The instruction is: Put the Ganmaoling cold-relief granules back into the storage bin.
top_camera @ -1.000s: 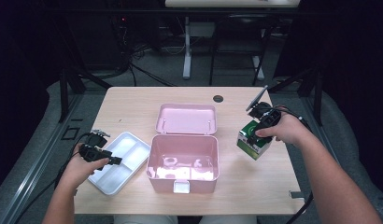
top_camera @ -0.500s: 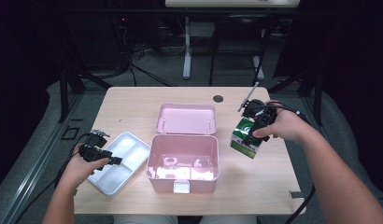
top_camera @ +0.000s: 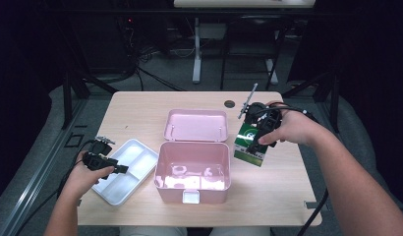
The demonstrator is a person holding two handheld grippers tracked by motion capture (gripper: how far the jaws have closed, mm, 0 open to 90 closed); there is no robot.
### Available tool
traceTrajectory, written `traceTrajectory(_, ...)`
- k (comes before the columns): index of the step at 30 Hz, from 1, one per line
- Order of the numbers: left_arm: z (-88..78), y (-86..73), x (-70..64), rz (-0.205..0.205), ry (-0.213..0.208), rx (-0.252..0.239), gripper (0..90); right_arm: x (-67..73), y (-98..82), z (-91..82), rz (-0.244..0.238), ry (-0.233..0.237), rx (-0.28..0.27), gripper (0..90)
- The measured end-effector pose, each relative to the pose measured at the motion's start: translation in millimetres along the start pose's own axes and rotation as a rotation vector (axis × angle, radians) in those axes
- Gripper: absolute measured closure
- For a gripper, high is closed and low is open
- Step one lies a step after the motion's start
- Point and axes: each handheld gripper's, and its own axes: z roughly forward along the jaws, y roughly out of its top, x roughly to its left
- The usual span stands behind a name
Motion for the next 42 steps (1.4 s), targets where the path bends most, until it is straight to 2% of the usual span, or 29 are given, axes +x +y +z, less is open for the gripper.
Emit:
traceTrajectory(10, 0.3, 0.2, -0.8, 0.0, -0.002, 0.0, 41.4, 14.5, 16.2, -8.4, -0.054, -0.008, -0.01, 15.2)
traceTrajectory(15, 1.1, 0.3, -1.1, 0.003, -0.002, 0.005, 41.4, 26.0, 30.5, -8.7, -0.095, 0.003, -0.023, 15.2)
traceTrajectory(30, 1.2, -0.4, 0.4, -0.002, -0.002, 0.001, 41.4, 51.7, 68.0, 7.5, -0.195, 0.022, -0.019, 15.2)
traceTrajectory(42, 2.4, -0.7, 1.5, -0.002, -0.006, 0.005, 41.4, 60.5, 80.3, 19.6, -0.244, 0.015, -0.005, 15.2)
